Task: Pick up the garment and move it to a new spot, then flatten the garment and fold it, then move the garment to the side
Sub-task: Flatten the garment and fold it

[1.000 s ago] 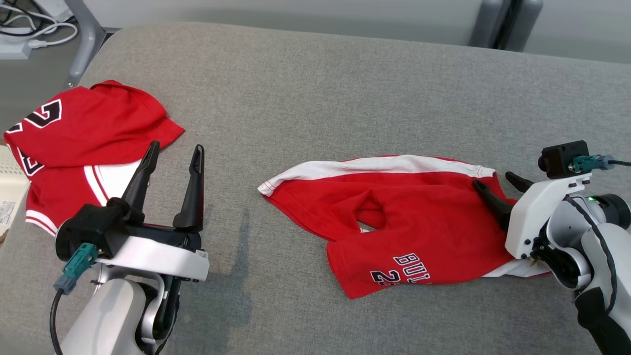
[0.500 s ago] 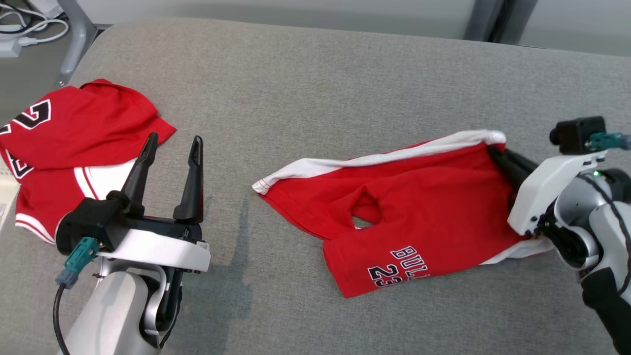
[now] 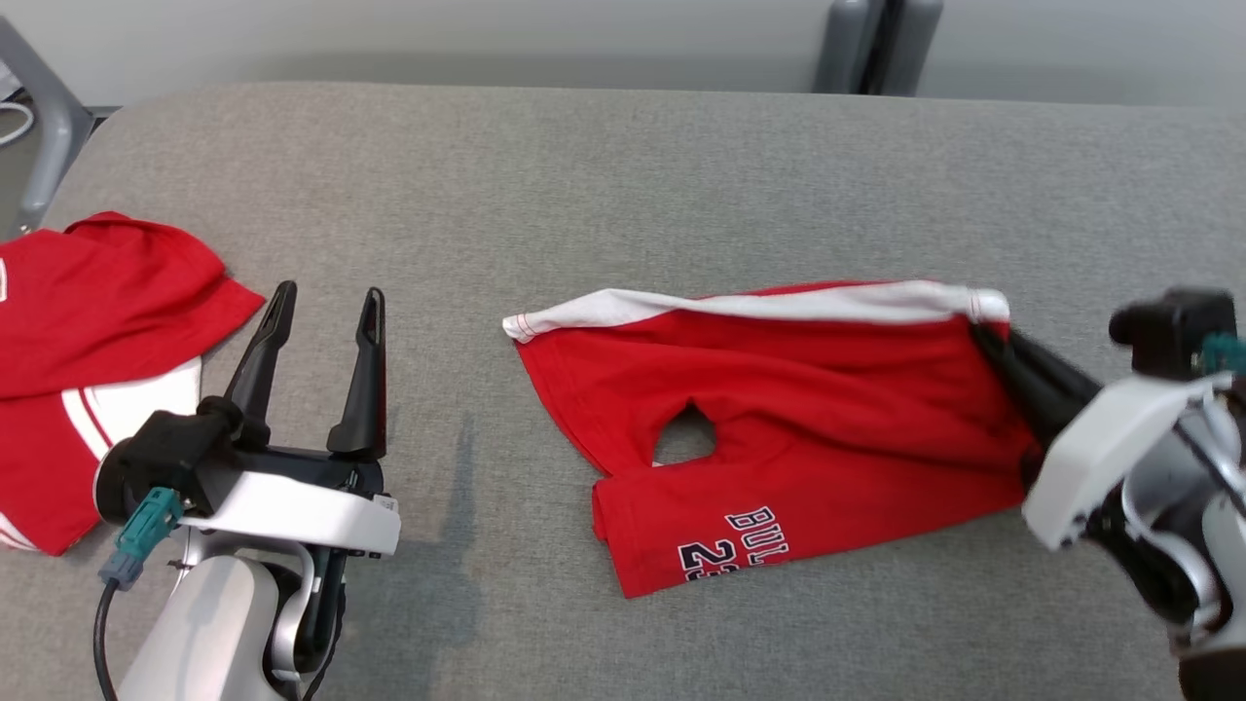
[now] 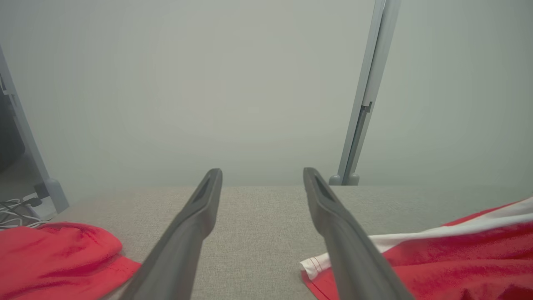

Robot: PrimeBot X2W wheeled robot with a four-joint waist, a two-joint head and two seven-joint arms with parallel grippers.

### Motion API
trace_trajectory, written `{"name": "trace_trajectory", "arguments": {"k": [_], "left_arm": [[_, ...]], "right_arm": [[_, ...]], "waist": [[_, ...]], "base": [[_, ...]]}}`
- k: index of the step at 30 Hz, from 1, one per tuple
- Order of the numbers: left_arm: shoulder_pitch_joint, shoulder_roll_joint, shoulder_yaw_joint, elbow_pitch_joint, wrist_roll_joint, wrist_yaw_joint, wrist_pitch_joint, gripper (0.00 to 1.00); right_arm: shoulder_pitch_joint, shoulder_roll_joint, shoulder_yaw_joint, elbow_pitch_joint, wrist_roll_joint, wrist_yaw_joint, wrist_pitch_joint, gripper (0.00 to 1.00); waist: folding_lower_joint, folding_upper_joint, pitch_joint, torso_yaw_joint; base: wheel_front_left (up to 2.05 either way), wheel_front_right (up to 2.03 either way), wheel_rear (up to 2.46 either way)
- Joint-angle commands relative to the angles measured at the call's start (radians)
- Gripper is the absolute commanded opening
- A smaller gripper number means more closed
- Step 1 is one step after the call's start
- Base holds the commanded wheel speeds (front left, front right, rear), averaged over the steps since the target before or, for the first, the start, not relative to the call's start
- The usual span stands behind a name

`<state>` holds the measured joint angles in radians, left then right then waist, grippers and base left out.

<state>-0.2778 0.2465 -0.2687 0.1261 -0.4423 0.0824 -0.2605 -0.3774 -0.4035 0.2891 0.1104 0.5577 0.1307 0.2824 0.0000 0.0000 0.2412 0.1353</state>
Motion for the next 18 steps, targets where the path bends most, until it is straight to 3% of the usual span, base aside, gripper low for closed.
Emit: {"name": "trace_trajectory", "arguments": {"k": [1, 7, 14, 15, 16, 17, 18], "left_arm": [[0.006, 0.009, 0.006, -0.002, 0.001, 0.005, -0.004, 1.0], [0.026, 0.016, 0.011, -0.008, -0.009, 0.014, 0.002, 1.0], [0.045, 0.023, 0.014, -0.018, -0.017, 0.026, 0.017, 1.0], [0.047, 0.025, 0.015, -0.019, -0.018, 0.027, 0.019, 1.0], [0.049, 0.026, 0.016, -0.021, -0.018, 0.03, 0.02, 1.0], [0.052, 0.028, 0.017, -0.024, -0.018, 0.031, 0.021, 1.0], [0.058, 0.03, 0.018, -0.025, -0.02, 0.034, 0.024, 1.0]], "right_arm": [[0.03, 0.006, -0.013, -0.009, -0.012, 0.0, 0.009, 0.0], [0.237, 0.11, -0.119, -0.104, -0.084, 0.0, 0.043, 0.0], [0.32, 0.203, -0.162, -0.044, -0.14, 0.0, -0.04, 0.0], [0.322, 0.209, -0.16, -0.028, -0.145, 0.0, -0.055, 0.07], [0.323, 0.218, -0.162, -0.012, -0.144, 0.0, -0.072, 0.38], [0.323, 0.227, -0.165, 0.002, -0.14, 0.0, -0.087, 1.0], [0.322, 0.232, -0.169, 0.014, -0.142, 0.0, -0.102, 1.0]], "waist": [[0.0, 0.0, -0.005, -0.01], [0.0, 0.0, -0.011, -0.038], [0.0, 0.0, -0.02, -0.056], [0.0, 0.0, -0.024, -0.06], [0.0, 0.0, -0.027, -0.063], [0.0, 0.0, -0.031, -0.066], [0.0, 0.0, -0.034, -0.069]], "base": [[0.0, 0.0, 0.0], [0.0, 0.0, 0.0], [0.0, 0.0, 0.0], [0.0, 0.0, 0.0], [0.0, 0.0, 0.0], [0.0, 0.0, 0.0], [0.0, 0.0, 0.0]]}}
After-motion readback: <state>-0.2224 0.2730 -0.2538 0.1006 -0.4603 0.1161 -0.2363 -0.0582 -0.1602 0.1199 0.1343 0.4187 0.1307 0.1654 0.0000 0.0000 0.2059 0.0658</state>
